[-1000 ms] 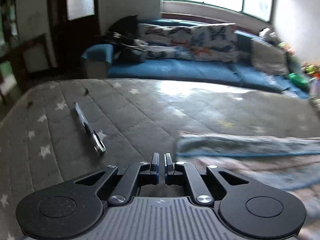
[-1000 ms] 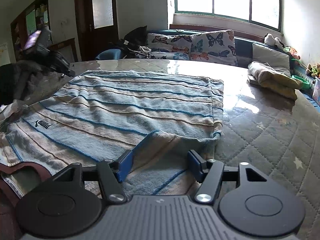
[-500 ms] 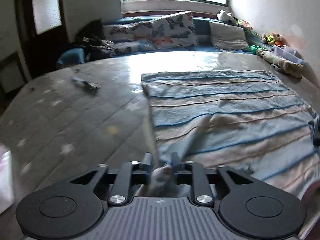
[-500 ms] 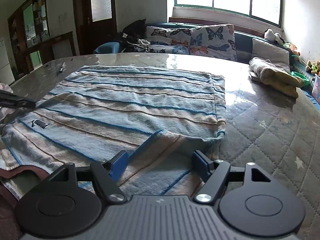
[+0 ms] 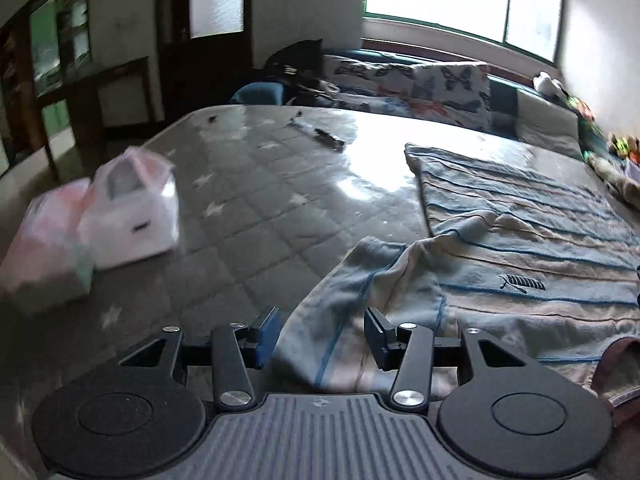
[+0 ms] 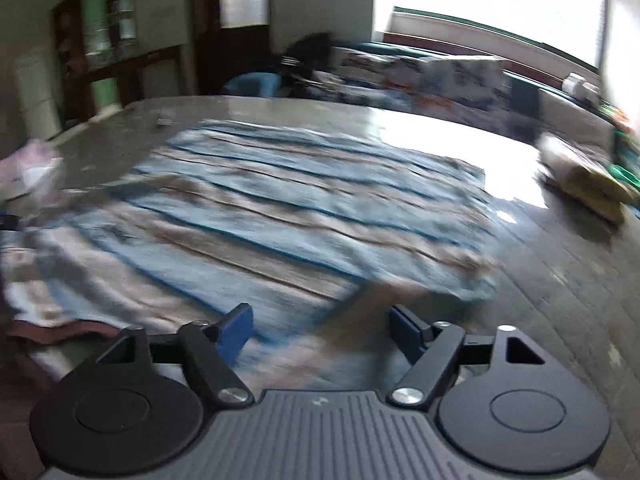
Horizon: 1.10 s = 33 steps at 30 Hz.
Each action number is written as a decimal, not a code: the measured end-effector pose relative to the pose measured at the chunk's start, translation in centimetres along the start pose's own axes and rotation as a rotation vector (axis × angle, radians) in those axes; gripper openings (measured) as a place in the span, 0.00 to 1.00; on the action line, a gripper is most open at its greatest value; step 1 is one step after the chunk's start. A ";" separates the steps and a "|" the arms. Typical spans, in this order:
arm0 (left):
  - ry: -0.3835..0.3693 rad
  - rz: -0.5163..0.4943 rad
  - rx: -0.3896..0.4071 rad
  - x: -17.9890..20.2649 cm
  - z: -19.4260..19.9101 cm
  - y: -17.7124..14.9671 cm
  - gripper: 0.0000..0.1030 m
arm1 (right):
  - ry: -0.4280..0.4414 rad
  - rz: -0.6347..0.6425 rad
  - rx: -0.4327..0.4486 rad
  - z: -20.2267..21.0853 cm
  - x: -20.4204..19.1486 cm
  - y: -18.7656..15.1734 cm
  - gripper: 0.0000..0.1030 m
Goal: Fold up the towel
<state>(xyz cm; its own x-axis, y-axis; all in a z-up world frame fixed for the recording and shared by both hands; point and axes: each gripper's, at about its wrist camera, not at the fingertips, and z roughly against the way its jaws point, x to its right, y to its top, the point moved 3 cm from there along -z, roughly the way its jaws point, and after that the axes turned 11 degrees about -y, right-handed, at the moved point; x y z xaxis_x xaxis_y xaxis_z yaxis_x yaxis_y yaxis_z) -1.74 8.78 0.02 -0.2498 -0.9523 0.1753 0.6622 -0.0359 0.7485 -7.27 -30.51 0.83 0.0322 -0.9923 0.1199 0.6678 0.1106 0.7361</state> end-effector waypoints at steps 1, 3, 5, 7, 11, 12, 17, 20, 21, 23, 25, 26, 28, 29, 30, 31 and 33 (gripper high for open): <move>-0.002 0.017 0.003 -0.3 0.2 -0.3 0.48 | 0.043 0.024 0.009 0.5 -1.0 0.5 0.66; 0.000 0.035 0.005 -0.7 0.2 -0.4 0.48 | 0.135 0.078 0.027 1.5 -3.2 1.5 0.62; -0.007 0.045 0.008 -1.0 0.2 -0.6 0.47 | 0.244 0.140 0.036 2.3 -6.1 2.3 0.58; -0.014 0.054 0.011 -1.3 0.2 -0.8 0.46 | 0.343 0.201 0.025 2.8 -9.0 2.8 0.49; -0.028 0.073 0.017 -2.0 0.2 -1.1 0.30 | 0.485 0.341 -0.012 3.0 -14.7 2.4 0.42; -0.031 0.078 0.019 -2.2 0.2 -1.2 0.27 | 0.502 0.378 -0.018 3.0 -15.9 2.1 0.38; -0.048 0.100 0.028 -2.9 0.2 -1.5 0.05 | 0.522 0.448 -0.042 2.0 -19.4 1.2 0.10; -0.031 0.080 0.061 -3.0 0.6 -1.3 0.04 | 0.517 0.451 -0.043 2.2 -19.6 0.9 0.03; -0.025 0.073 0.071 -3.0 0.8 -1.3 0.04 | 0.530 0.454 -0.038 2.7 -19.5 0.8 0.03; -0.014 0.059 0.093 -3.1 1.0 -1.2 0.04 | 0.545 0.486 -0.049 3.4 -19.5 0.2 0.03; -0.016 0.067 0.086 -3.2 0.8 -1.2 0.04 | 0.552 0.545 -0.059 3.6 -19.6 -0.5 0.04; -0.019 0.078 0.077 -3.3 0.7 -1.3 0.04 | 0.556 0.547 -0.058 3.8 -19.6 -0.4 0.05; -0.023 0.093 0.078 -3.5 1.1 -1.6 0.06 | 0.580 0.514 -0.063 4.0 -19.4 0.3 0.08; -0.022 0.109 0.082 -3.6 1.5 -1.7 0.07 | 0.591 0.497 -0.057 4.1 -19.3 0.7 0.08; -0.023 0.135 0.087 -3.9 2.1 -1.8 0.08 | 0.595 0.485 -0.040 4.3 -19.2 1.4 0.08; -0.023 0.159 0.091 -4.1 2.6 -1.9 0.13 | 0.595 0.470 -0.024 4.4 -19.1 2.1 0.09; -0.012 0.195 0.087 -4.3 3.5 -2.1 0.27 | 0.585 0.433 -0.013 4.0 -19.2 3.2 0.09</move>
